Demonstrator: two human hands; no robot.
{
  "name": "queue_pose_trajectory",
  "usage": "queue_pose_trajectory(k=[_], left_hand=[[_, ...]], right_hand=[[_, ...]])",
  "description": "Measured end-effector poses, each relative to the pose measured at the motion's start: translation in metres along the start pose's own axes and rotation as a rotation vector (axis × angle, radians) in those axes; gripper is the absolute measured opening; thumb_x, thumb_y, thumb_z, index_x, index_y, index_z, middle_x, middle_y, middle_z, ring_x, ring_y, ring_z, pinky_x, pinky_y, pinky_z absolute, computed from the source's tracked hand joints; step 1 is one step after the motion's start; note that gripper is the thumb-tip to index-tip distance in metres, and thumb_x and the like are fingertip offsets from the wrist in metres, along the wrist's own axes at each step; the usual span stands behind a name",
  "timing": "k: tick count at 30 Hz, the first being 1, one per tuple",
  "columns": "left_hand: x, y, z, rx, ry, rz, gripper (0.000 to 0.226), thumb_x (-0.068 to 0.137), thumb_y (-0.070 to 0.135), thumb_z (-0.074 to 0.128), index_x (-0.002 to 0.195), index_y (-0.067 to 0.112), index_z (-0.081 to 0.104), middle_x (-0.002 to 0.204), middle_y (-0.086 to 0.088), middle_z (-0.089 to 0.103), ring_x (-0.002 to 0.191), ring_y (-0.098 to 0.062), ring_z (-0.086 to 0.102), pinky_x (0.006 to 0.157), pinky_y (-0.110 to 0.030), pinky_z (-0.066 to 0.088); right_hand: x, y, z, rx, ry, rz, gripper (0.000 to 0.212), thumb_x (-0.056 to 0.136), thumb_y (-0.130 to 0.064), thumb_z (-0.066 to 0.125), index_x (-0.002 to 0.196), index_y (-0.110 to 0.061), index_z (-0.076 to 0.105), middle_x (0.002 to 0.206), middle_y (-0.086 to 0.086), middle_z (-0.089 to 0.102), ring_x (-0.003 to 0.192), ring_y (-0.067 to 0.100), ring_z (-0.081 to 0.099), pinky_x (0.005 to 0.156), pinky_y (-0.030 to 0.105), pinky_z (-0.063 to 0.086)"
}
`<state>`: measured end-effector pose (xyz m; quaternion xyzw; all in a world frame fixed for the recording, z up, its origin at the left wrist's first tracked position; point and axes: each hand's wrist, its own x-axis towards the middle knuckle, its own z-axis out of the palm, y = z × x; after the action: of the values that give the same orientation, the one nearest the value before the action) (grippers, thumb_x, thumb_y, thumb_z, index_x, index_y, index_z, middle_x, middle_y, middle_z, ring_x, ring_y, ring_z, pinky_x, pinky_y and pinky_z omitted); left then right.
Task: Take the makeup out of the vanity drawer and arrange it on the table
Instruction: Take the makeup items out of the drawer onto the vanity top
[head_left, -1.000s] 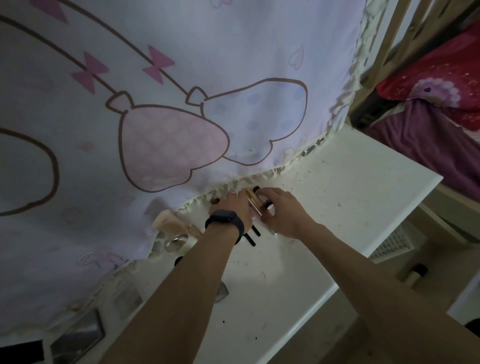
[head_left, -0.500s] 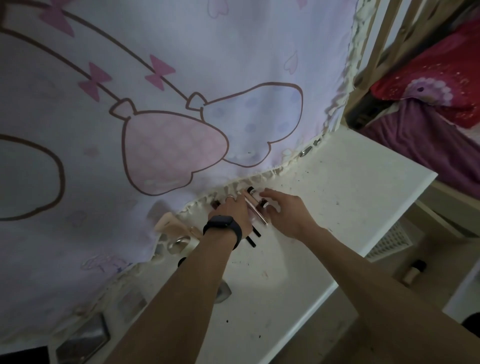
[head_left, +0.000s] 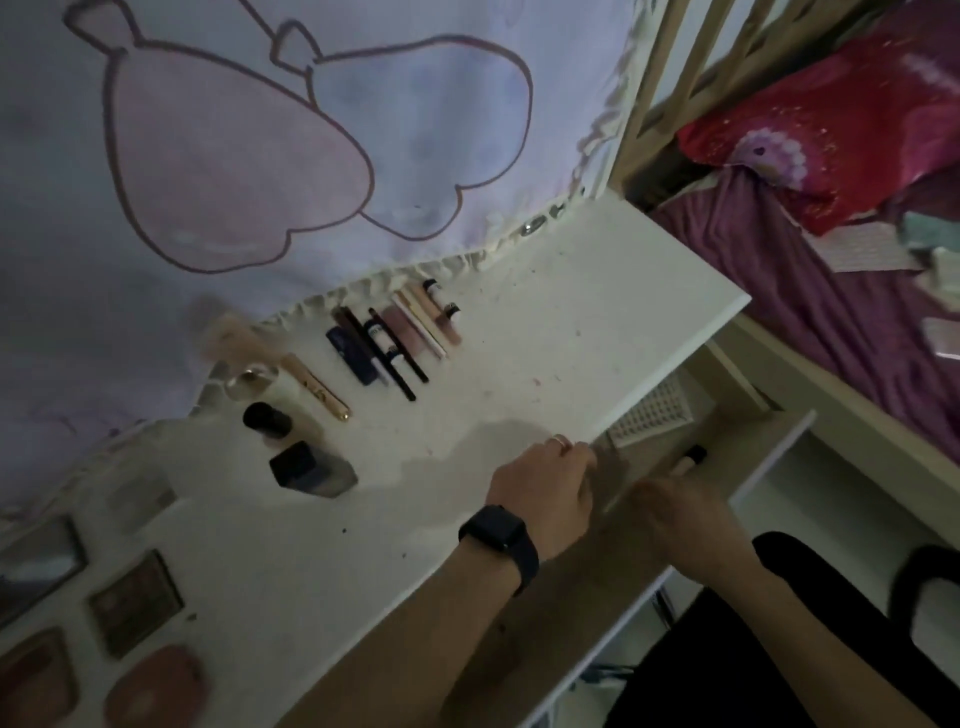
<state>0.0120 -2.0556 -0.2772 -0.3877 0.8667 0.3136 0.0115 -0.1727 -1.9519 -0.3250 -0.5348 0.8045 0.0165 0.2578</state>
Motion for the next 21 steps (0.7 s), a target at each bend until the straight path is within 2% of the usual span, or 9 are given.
queue_pose_trajectory(k=[2, 3, 5, 8, 11, 13, 15, 17, 21], left_hand=[[-0.015, -0.002, 0.034, -0.134, -0.163, -0.035, 0.028, 0.100, 0.026, 0.045, 0.126, 0.028, 0.055, 0.114, 0.000, 0.058, 0.089, -0.024, 0.059, 0.074, -0.040, 0.054], [-0.025, -0.006, 0.050, -0.202, -0.250, -0.083, 0.029, 0.100, 0.023, 0.046, 0.127, 0.028, 0.056, 0.115, 0.000, 0.059, 0.091, -0.023, 0.060, 0.077, -0.040, 0.054], [-0.045, -0.020, 0.080, -0.249, -0.417, -0.241, 0.038, 0.101, 0.018, 0.047, 0.137, 0.025, 0.052, 0.129, -0.004, 0.058, 0.106, -0.024, 0.060, 0.090, -0.040, 0.053], [-0.075, -0.041, 0.112, -0.066, -0.558, -0.468, 0.043, 0.101, 0.012, 0.045, 0.144, 0.016, 0.044, 0.146, -0.011, 0.045, 0.126, -0.032, 0.051, 0.103, -0.041, 0.047], [-0.097, -0.049, 0.131, 0.051, -0.572, -0.596, 0.033, 0.104, 0.009, 0.037, 0.133, 0.012, 0.052, 0.139, -0.012, 0.048, 0.123, -0.032, 0.052, 0.102, -0.042, 0.046], [-0.106, -0.052, 0.139, 0.030, -0.549, -0.634, 0.027, 0.105, 0.009, 0.034, 0.121, 0.010, 0.056, 0.128, -0.012, 0.055, 0.112, -0.030, 0.057, 0.096, -0.040, 0.048], [-0.109, -0.055, 0.143, -0.014, -0.523, -0.681, 0.021, 0.105, 0.011, 0.038, 0.109, 0.010, 0.058, 0.116, -0.011, 0.060, 0.100, -0.027, 0.060, 0.090, -0.037, 0.051], [-0.109, -0.059, 0.144, -0.061, -0.514, -0.711, 0.018, 0.103, 0.016, 0.044, 0.106, 0.010, 0.061, 0.107, -0.008, 0.062, 0.091, -0.024, 0.060, 0.085, -0.035, 0.052], [-0.116, -0.062, 0.137, -0.028, -0.557, -0.684, 0.020, 0.101, 0.025, 0.050, 0.114, 0.015, 0.062, 0.116, -0.006, 0.063, 0.105, -0.028, 0.062, 0.088, -0.039, 0.053]], right_hand=[[0.002, 0.020, 0.001, -0.165, -0.057, -0.008, 0.028, 0.095, -0.029, 0.049, 0.112, -0.020, 0.070, 0.094, 0.009, 0.069, 0.089, 0.033, 0.063, 0.072, 0.035, 0.050], [0.004, 0.027, 0.001, -0.224, -0.093, -0.006, 0.035, 0.095, -0.033, 0.042, 0.112, -0.019, 0.069, 0.097, 0.010, 0.068, 0.094, 0.034, 0.062, 0.075, 0.036, 0.049], [0.017, 0.034, 0.000, -0.357, -0.191, 0.030, 0.041, 0.095, -0.038, 0.036, 0.118, -0.018, 0.064, 0.119, 0.010, 0.062, 0.115, 0.032, 0.054, 0.091, 0.036, 0.047], [0.042, 0.032, -0.001, -0.436, -0.262, 0.115, 0.048, 0.093, -0.035, 0.051, 0.140, -0.024, 0.050, 0.146, 0.009, 0.042, 0.137, 0.033, 0.034, 0.110, 0.044, 0.034], [0.057, 0.024, -0.004, -0.487, -0.349, 0.207, 0.056, 0.095, -0.032, 0.049, 0.150, -0.024, 0.039, 0.157, 0.011, 0.030, 0.144, 0.034, 0.024, 0.115, 0.051, 0.027], [0.059, 0.022, -0.003, -0.548, -0.411, 0.258, 0.058, 0.095, -0.027, 0.048, 0.151, -0.020, 0.037, 0.158, 0.012, 0.031, 0.144, 0.035, 0.025, 0.116, 0.053, 0.025], [0.058, 0.019, 0.003, -0.595, -0.426, 0.266, 0.057, 0.095, -0.024, 0.046, 0.151, -0.016, 0.037, 0.155, 0.014, 0.035, 0.142, 0.035, 0.029, 0.114, 0.052, 0.027], [0.057, 0.018, 0.009, -0.615, -0.404, 0.253, 0.057, 0.096, -0.027, 0.046, 0.151, -0.015, 0.037, 0.153, 0.015, 0.036, 0.141, 0.035, 0.029, 0.112, 0.052, 0.030], [0.060, 0.021, 0.015, -0.605, -0.369, 0.214, 0.059, 0.097, -0.033, 0.048, 0.152, -0.018, 0.035, 0.154, 0.012, 0.033, 0.141, 0.034, 0.029, 0.108, 0.052, 0.032]])
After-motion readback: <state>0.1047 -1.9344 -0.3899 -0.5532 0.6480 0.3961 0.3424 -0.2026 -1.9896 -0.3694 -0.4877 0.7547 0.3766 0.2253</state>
